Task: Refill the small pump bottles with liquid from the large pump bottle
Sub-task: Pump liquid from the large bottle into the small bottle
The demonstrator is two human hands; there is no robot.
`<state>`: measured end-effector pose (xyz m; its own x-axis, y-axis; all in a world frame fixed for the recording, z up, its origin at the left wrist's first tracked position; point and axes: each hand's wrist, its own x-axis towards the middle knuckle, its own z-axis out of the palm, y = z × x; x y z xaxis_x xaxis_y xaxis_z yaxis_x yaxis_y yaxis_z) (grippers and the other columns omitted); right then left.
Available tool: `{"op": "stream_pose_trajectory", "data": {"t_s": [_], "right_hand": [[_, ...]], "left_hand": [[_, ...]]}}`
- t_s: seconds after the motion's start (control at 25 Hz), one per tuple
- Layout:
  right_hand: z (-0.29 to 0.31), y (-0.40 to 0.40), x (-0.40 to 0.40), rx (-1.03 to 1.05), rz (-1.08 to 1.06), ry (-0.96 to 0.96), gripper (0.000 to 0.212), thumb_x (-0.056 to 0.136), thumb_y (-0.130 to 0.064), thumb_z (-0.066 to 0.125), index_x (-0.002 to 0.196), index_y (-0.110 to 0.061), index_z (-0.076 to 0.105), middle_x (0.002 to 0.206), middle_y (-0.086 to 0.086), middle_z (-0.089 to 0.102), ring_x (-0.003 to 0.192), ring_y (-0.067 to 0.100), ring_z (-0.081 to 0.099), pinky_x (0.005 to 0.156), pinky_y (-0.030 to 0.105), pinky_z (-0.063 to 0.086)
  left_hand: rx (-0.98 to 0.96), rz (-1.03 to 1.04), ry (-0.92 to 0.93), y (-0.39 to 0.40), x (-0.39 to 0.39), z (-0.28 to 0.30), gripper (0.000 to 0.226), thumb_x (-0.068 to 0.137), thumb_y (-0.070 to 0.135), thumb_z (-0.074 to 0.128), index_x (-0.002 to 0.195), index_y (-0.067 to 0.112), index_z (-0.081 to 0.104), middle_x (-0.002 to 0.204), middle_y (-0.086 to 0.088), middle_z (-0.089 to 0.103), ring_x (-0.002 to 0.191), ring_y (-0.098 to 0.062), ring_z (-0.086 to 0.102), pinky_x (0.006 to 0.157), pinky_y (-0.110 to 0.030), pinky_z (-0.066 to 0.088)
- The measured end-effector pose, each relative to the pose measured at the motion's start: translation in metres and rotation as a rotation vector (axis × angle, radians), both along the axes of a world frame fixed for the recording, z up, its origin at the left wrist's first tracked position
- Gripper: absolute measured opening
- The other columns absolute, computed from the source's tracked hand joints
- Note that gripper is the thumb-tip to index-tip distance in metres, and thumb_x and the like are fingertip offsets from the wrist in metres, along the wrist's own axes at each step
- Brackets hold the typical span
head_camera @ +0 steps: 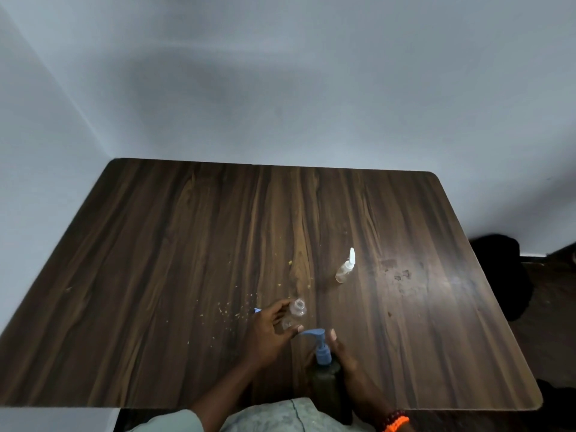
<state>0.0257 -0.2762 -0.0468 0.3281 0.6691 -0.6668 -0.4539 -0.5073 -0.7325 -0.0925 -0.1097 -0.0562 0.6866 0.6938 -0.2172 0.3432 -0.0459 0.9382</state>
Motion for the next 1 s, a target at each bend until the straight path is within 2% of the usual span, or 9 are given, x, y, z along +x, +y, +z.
{"op": "stream_pose_trajectory", "data": {"t_s": [0.08, 0.12, 0.16, 0.28, 0.36, 0.48, 0.68, 0.84, 1.0], "right_hand": [[0.012, 0.008, 0.01, 0.049, -0.032, -0.041, 0.051, 0.091, -0.058, 0.045, 0.106, -0.027, 0.082, 0.109, -0.003, 0.081, 0.103, 0.013, 0.075, 0.086, 0.024, 0.06], [0.018, 0.015, 0.018, 0.076, -0.055, -0.073, 0.051, 0.09, -0.056, 0.044, 0.096, -0.025, 0.084, 0.098, -0.002, 0.083, 0.092, 0.013, 0.077, 0.076, 0.02, 0.06], [0.024, 0.021, 0.025, 0.086, -0.077, -0.128, 0.051, 0.089, -0.056, 0.045, 0.092, -0.022, 0.082, 0.092, 0.001, 0.082, 0.087, 0.016, 0.076, 0.074, 0.022, 0.06], [0.037, 0.036, 0.039, 0.111, -0.063, -0.243, 0.063, 0.085, -0.067, 0.047, 0.096, -0.013, 0.076, 0.096, 0.017, 0.075, 0.09, 0.031, 0.069, 0.093, 0.052, 0.057], [0.04, 0.042, 0.042, 0.091, -0.018, -0.323, 0.087, 0.077, -0.084, 0.051, 0.093, -0.002, 0.075, 0.095, 0.023, 0.074, 0.09, 0.038, 0.067, 0.099, 0.058, 0.052], [0.038, 0.046, 0.042, 0.049, 0.014, -0.372, 0.112, 0.055, -0.099, 0.058, 0.099, 0.003, 0.071, 0.099, 0.022, 0.076, 0.097, 0.041, 0.071, 0.1, 0.058, 0.055], [0.035, 0.047, 0.037, 0.002, 0.002, -0.396, 0.119, 0.05, -0.103, 0.055, 0.103, 0.003, 0.067, 0.111, 0.028, 0.067, 0.103, 0.044, 0.068, 0.1, 0.058, 0.054], [0.033, 0.049, 0.036, -0.006, -0.01, -0.431, 0.114, 0.05, -0.103, 0.053, 0.104, -0.004, 0.067, 0.11, 0.021, 0.07, 0.101, 0.037, 0.07, 0.096, 0.05, 0.057], [0.034, 0.048, 0.035, 0.008, -0.039, -0.451, 0.086, 0.067, -0.088, 0.062, 0.105, -0.011, 0.064, 0.106, 0.014, 0.068, 0.095, 0.027, 0.068, 0.079, 0.034, 0.056]], "left_hand": [[0.006, -0.018, -0.015, 0.004, 0.0, 0.0, 0.053, 0.083, 0.004, 0.085, 0.13, 0.019, 0.066, 0.128, 0.004, 0.074, 0.119, -0.005, 0.07, 0.108, -0.032, 0.057], [0.007, -0.019, -0.019, 0.006, 0.001, 0.001, 0.053, 0.083, 0.002, 0.084, 0.13, 0.02, 0.066, 0.128, 0.003, 0.074, 0.12, -0.007, 0.071, 0.108, -0.034, 0.057], [0.01, -0.012, -0.022, 0.007, 0.002, 0.003, 0.053, 0.083, 0.001, 0.084, 0.129, 0.02, 0.067, 0.127, 0.003, 0.075, 0.12, -0.009, 0.071, 0.107, -0.036, 0.058], [0.012, 0.007, -0.041, 0.01, 0.005, 0.006, 0.052, 0.082, 0.001, 0.085, 0.128, 0.02, 0.069, 0.125, 0.003, 0.075, 0.12, -0.011, 0.071, 0.106, -0.042, 0.059], [0.027, -0.001, -0.058, 0.009, 0.007, 0.009, 0.052, 0.082, 0.004, 0.085, 0.126, 0.026, 0.069, 0.124, 0.007, 0.075, 0.118, -0.006, 0.071, 0.104, -0.041, 0.06], [0.035, -0.006, -0.075, 0.009, 0.008, 0.013, 0.051, 0.084, 0.008, 0.085, 0.131, 0.019, 0.07, 0.127, 0.003, 0.076, 0.119, -0.01, 0.072, 0.104, -0.043, 0.06], [0.102, 0.0, -0.134, 0.015, 0.01, 0.021, 0.051, 0.083, 0.006, 0.085, 0.131, 0.014, 0.071, 0.126, 0.001, 0.075, 0.119, -0.012, 0.072, 0.102, -0.044, 0.061], [0.117, -0.024, -0.13, 0.015, 0.01, 0.023, 0.049, 0.085, 0.01, 0.084, 0.131, 0.017, 0.07, 0.126, 0.003, 0.075, 0.119, -0.012, 0.071, 0.101, -0.045, 0.061], [0.119, -0.043, -0.123, 0.014, 0.01, 0.025, 0.05, 0.083, 0.008, 0.084, 0.127, 0.027, 0.071, 0.125, 0.007, 0.074, 0.118, -0.007, 0.071, 0.101, -0.042, 0.062]]}}
